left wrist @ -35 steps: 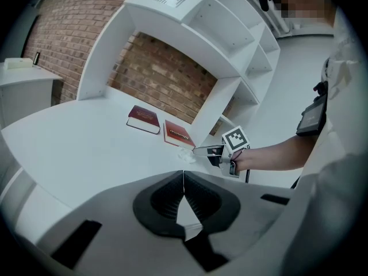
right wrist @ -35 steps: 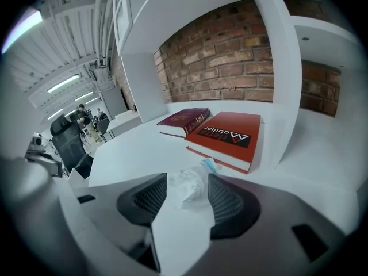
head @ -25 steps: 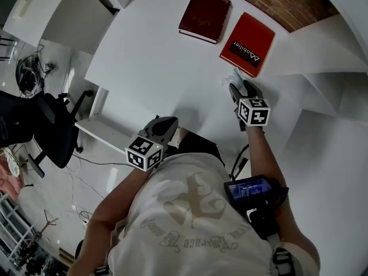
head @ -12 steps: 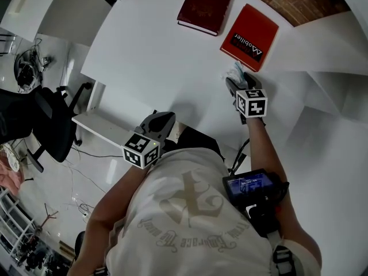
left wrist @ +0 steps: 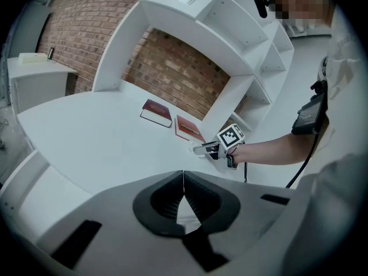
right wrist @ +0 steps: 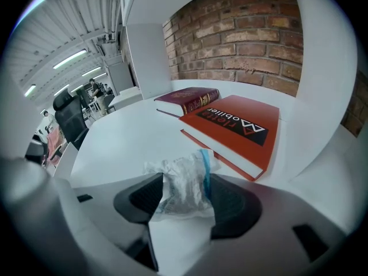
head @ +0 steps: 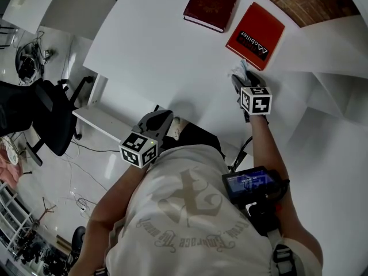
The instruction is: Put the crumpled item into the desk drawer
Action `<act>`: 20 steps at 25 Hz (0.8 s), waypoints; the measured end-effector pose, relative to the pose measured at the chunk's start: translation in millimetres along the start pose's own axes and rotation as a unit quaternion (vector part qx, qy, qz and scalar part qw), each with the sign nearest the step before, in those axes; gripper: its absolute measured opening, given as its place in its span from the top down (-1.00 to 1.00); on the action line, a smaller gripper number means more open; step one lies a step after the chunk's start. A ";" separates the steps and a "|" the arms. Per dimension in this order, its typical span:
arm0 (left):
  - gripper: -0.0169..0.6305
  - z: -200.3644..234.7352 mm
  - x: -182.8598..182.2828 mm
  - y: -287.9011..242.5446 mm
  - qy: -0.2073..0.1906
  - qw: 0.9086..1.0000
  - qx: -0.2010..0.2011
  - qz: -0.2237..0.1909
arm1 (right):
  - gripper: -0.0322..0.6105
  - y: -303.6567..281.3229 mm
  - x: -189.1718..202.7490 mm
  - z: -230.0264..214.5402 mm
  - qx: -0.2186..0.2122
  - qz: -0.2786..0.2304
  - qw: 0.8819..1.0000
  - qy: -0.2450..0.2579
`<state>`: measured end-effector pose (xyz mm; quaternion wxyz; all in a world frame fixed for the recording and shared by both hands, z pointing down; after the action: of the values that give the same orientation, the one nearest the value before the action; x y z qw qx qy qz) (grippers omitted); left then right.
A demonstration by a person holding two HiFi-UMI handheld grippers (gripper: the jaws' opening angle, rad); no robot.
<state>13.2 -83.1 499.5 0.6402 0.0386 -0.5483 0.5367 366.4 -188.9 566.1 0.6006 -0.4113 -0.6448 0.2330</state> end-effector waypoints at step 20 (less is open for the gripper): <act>0.88 5.3 6.8 53.0 -0.008 0.998 -0.036 -0.056 | 0.20 23.4 -11.5 31.5 0.017 -0.026 0.999 0.024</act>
<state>-30.2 -59.8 478.1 0.6658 0.0511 -0.5694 0.4795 341.1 -179.1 535.5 0.6286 -0.3891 -0.6369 0.2187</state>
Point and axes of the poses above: the fingertips, and each gripper's own axes: y backward along the fingers, z to its left, x out of its underside, the point moved 10 cm from there along y, backward along the fingers, and after that the axes turned 8 degrees about -y, right-handed, at the moved point
